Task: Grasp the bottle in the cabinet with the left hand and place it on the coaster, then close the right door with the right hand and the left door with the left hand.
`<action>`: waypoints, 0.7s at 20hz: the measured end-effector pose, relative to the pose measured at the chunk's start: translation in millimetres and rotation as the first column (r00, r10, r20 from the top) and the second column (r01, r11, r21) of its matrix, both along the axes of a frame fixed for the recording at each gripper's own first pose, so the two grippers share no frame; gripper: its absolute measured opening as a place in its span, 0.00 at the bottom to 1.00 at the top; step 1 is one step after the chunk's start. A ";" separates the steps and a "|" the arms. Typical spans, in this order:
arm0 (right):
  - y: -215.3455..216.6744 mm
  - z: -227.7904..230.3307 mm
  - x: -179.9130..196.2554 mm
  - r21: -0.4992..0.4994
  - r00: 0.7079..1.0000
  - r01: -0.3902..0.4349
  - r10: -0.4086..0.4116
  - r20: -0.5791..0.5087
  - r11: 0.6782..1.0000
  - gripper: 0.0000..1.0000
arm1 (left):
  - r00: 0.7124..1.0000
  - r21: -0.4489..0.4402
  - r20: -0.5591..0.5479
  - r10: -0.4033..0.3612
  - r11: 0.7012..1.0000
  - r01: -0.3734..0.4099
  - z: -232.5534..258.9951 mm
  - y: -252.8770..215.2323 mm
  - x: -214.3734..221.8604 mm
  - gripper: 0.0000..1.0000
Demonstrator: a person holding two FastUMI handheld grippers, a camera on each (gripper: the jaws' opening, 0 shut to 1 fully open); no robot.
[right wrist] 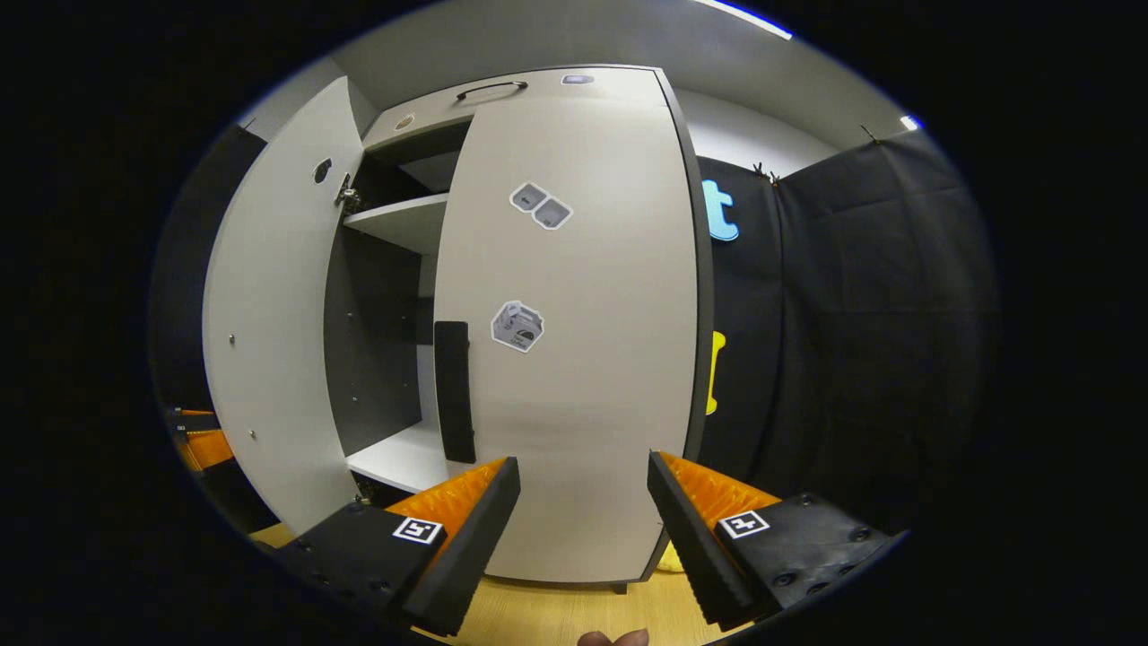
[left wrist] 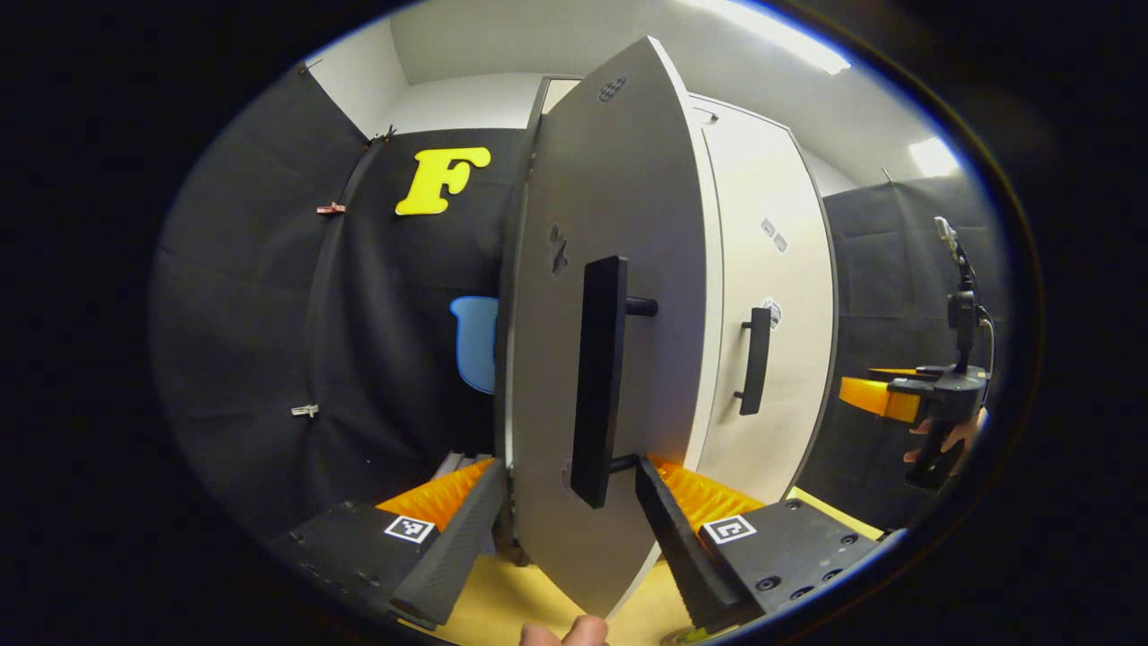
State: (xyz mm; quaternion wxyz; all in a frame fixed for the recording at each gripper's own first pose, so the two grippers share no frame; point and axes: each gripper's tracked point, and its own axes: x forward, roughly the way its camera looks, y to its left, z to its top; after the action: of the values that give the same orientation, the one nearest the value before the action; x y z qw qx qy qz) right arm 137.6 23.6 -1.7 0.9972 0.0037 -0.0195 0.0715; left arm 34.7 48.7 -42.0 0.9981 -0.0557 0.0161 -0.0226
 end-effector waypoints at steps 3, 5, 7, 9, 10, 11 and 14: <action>-18.1 -6.4 -5.9 -0.021 1.000 0.011 -0.011 -0.008 1.000 0.96 | 0.999 -0.008 0.010 -0.049 0.999 0.049 8.0 -31.4 16.6 0.93; -32.1 -9.9 -8.4 -0.025 1.000 0.025 -0.026 -0.012 0.999 0.95 | 0.997 0.017 0.022 -0.072 0.997 0.072 15.1 -51.9 26.5 0.93; -43.6 -12.5 -10.6 -0.020 0.999 0.036 -0.037 -0.018 0.999 0.95 | 0.997 0.044 0.030 -0.074 0.996 0.072 18.5 -68.2 37.9 0.93; -56.2 -15.9 -14.2 -0.019 0.999 0.047 -0.048 -0.024 0.999 0.96 | 0.997 0.046 0.029 -0.065 0.997 0.063 17.9 -77.9 51.5 0.93; -62.6 -17.2 -16.2 -0.018 0.998 0.052 -0.053 -0.028 0.998 0.96 | 0.998 0.040 0.026 -0.062 0.997 0.060 18.3 -81.4 57.3 0.93; -67.4 -19.1 -18.2 -0.018 0.998 0.056 -0.057 -0.032 0.998 0.96 | 0.998 0.036 0.023 -0.059 0.998 0.058 17.3 -85.0 62.9 0.93; -81.8 -24.0 -24.0 -0.020 0.997 0.065 -0.066 -0.044 0.998 0.95 | 0.999 0.043 0.016 -0.048 0.998 0.048 18.5 -93.9 77.1 0.89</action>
State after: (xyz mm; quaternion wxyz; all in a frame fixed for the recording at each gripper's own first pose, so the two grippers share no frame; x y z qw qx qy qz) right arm 113.6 -58.1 -25.7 0.9992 -0.0046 0.0032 0.0388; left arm 111.8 -45.2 -23.5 0.9983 -0.0340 0.0092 -0.0466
